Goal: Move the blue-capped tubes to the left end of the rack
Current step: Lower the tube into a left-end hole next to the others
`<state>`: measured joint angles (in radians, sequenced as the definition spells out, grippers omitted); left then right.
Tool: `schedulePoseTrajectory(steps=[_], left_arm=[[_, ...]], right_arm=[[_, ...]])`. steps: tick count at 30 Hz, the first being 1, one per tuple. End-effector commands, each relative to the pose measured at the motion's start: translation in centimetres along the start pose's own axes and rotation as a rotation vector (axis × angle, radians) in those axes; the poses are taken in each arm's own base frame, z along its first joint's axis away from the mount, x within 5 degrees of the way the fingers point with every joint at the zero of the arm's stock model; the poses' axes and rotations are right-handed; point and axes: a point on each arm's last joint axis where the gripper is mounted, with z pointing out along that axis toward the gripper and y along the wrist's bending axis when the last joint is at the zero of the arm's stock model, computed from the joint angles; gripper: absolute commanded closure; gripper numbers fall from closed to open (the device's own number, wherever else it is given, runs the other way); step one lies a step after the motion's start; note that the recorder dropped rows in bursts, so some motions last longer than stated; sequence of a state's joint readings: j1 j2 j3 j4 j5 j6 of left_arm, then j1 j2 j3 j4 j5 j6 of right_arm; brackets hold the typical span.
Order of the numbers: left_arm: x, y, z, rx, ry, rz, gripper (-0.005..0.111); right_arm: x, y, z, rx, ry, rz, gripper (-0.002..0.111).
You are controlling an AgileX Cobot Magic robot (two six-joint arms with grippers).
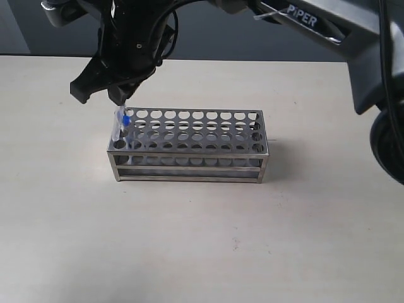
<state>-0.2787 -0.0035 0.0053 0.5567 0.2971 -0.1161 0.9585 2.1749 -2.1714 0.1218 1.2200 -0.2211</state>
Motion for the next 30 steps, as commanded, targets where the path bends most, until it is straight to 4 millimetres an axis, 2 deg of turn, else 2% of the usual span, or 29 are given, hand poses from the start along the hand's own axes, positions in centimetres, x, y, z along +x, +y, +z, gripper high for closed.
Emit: schedulePoseTrajectory(steps=[1,13,20,30], left_arm=[[-0.2,0.0,0.0,0.003,-0.01,-0.003,0.106],[-0.2,0.0,0.0,0.004,-0.008,-0.008,0.106],[-0.2,0.0,0.0,0.004,-0.008,-0.008,0.106],[-0.2,0.0,0.0,0.004,-0.008,-0.008,0.106]], right_arm=[[-0.1,0.1,-1.2,0.008,-0.02,0.002,0.109],[-0.1,0.4,-1.7,0.026,-0.025,0.017,0.109],[1.0,0.4,0.1,0.015,0.046,0.028,0.109],[1.1,0.4,0.1,0.014,0.048,0.021,0.109]])
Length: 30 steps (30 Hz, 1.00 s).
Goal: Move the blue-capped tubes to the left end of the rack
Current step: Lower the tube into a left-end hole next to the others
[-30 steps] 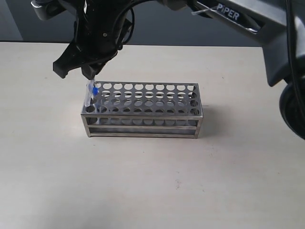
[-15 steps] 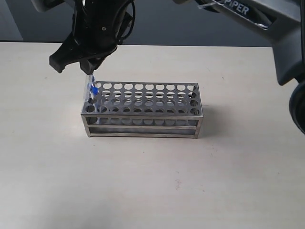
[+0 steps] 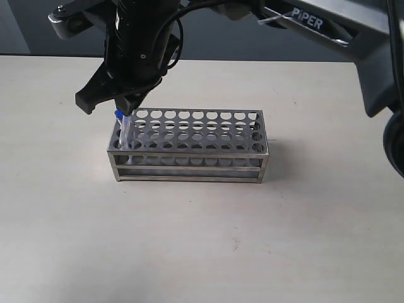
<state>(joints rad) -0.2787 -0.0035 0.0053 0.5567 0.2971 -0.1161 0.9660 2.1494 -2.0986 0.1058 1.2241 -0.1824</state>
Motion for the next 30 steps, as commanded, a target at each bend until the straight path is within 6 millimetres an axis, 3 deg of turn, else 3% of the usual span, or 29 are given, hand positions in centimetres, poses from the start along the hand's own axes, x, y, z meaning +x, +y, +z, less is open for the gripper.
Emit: schedulePoseTrajectory(steps=[1,9,19,30], left_arm=[[-0.2,0.0,0.0,0.004,-0.008,-0.008,0.106],[-0.2,0.0,0.0,0.004,-0.008,-0.008,0.106],[-0.2,0.0,0.0,0.004,-0.009,-0.006,0.106],[-0.2,0.0,0.0,0.004,-0.009,-0.006,0.106]], right_arm=[[0.0,0.0,-0.4,0.01,-0.006,-0.012,0.109],[0.0,0.7,2.1,-0.102,0.021,-0.022,0.109],[-1.2,1.2,2.4,-0.151,-0.115,-0.046,0.109],[-0.3,1.1,5.2,-0.175,-0.007,-0.041,0.109]])
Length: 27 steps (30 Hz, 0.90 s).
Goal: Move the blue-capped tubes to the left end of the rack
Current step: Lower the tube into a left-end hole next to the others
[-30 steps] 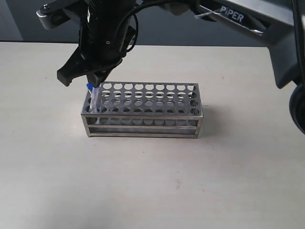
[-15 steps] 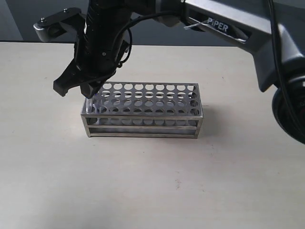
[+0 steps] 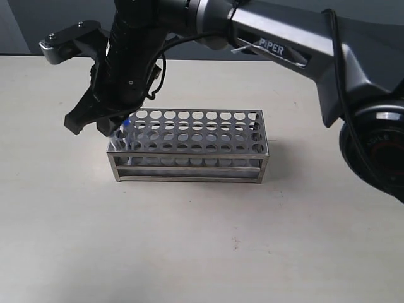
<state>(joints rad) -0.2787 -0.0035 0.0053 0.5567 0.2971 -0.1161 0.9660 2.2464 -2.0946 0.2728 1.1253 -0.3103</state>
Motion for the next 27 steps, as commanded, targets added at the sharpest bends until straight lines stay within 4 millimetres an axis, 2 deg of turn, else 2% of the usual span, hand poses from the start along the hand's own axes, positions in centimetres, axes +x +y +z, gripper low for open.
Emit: schedulePoseTrajectory(steps=[1,15,17,19,23,27], left_arm=[[-0.21,0.04,-0.02,0.004,-0.009,-0.006,0.106],[-0.21,0.04,-0.02,0.003,-0.009,-0.004,0.106],[-0.21,0.04,-0.02,0.003,-0.009,-0.004,0.106],[-0.21,0.04,-0.02,0.003,-0.009,-0.004,0.106],[-0.21,0.04,-0.02,0.003,-0.009,-0.004,0.106],[-0.21,0.04,-0.02,0.003,-0.009,-0.004,0.106]], right_arm=[[0.24,0.25,0.43,-0.032,0.025,0.007,0.109],[0.5,-0.03,1.15,-0.021,0.05,0.008,0.109],[0.58,0.0,1.15,-0.024,0.059,0.008,0.104],[0.66,0.02,1.14,-0.027,0.068,0.01,0.095],[0.76,-0.01,1.14,-0.023,0.079,0.027,0.072],[0.79,0.14,0.61,-0.025,0.085,0.042,0.069]])
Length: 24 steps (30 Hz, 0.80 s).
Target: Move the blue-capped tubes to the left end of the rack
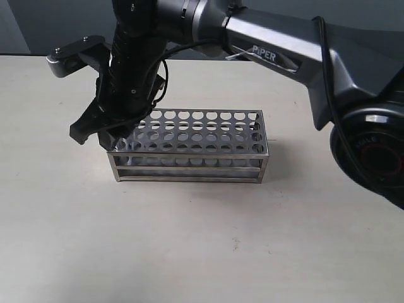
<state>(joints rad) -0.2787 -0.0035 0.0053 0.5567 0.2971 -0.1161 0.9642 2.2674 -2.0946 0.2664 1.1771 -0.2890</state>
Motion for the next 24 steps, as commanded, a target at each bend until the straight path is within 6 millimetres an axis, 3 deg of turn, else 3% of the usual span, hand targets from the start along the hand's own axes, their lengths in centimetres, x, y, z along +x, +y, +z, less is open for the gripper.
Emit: schedulePoseTrajectory(steps=[1,14,19,24], left_arm=[[-0.2,0.0,0.0,0.003,-0.009,-0.004,0.106],[-0.2,0.0,0.0,0.004,-0.007,-0.008,0.106],[-0.2,0.0,0.0,0.004,-0.007,-0.006,0.106],[-0.2,0.0,0.0,0.004,-0.007,-0.006,0.106]], right_arm=[[0.1,0.4,-0.5,-0.013,0.016,0.016,0.069],[-0.8,1.0,-5.5,0.052,-0.079,-0.007,0.069],[-0.7,1.2,-9.0,0.139,-0.135,0.011,0.069],[-0.1,1.9,-14.3,0.229,-0.225,0.016,0.071]])
